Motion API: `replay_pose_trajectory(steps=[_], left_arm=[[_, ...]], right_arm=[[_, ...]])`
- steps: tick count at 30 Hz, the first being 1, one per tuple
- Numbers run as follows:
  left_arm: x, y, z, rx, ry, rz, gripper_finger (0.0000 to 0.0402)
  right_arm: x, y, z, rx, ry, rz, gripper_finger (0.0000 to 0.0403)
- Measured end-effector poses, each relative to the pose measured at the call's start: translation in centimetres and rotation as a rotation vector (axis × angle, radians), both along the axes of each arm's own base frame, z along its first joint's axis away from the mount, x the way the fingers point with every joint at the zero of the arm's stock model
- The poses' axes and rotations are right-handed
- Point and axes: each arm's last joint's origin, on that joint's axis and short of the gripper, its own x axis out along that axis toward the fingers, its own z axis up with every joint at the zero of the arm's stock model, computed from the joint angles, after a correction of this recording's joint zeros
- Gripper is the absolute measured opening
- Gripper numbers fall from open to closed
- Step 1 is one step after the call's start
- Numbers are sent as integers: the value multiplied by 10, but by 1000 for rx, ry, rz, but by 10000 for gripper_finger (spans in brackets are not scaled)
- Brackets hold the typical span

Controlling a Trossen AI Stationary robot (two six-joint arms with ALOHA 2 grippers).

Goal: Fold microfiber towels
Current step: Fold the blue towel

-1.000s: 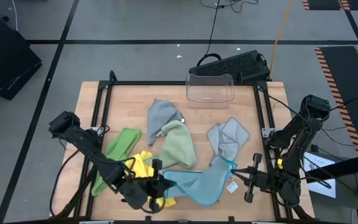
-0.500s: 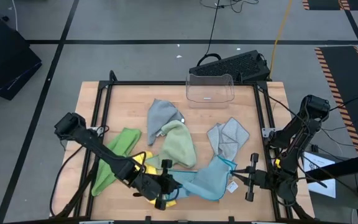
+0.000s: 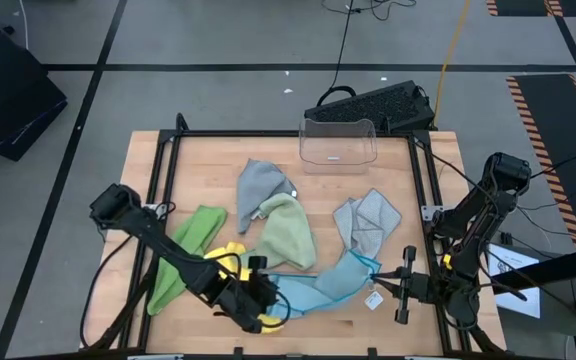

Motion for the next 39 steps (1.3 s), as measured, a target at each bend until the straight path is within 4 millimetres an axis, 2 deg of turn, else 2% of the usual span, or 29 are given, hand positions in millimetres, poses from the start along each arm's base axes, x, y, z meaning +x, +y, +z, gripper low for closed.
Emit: replay_pose_trajectory(steps=[3, 5, 7, 9, 14, 17, 21, 26, 32, 35, 39], left_arm=[[-4, -1, -1, 98, -14, 1, 176], [-1, 2, 2, 191, -87, 60, 186], [8, 11, 5, 215, -143, 126, 189], [21, 20, 0, 153, -153, 113, 185], [51, 43, -36, 124, -122, 7, 144], [68, 64, -57, 150, -90, 54, 115], [79, 94, -81, 167, -6, 144, 88], [62, 135, -99, 247, 265, 360, 64], [28, 168, -102, 387, 514, 699, 41], [19, 173, -100, 391, 559, 800, 33], [15, 155, -88, 311, 552, 729, 31]], right_arm=[[0, 0, 0, -1, 1, 2, 11], [0, 0, 0, -1, 1, 2, 11], [0, 0, 0, 0, 1, 2, 11], [0, 0, 0, 3, 0, 2, 11], [0, 0, 0, 4, 0, 2, 11], [0, 0, 0, 4, 0, 2, 11], [0, 0, 0, 4, 0, 2, 11], [0, 1, 0, 9, 4, 20, 11], [0, 1, 0, 10, 6, 28, 11], [0, 1, 0, 10, 7, 28, 11], [0, 1, 0, 10, 7, 28, 11]])
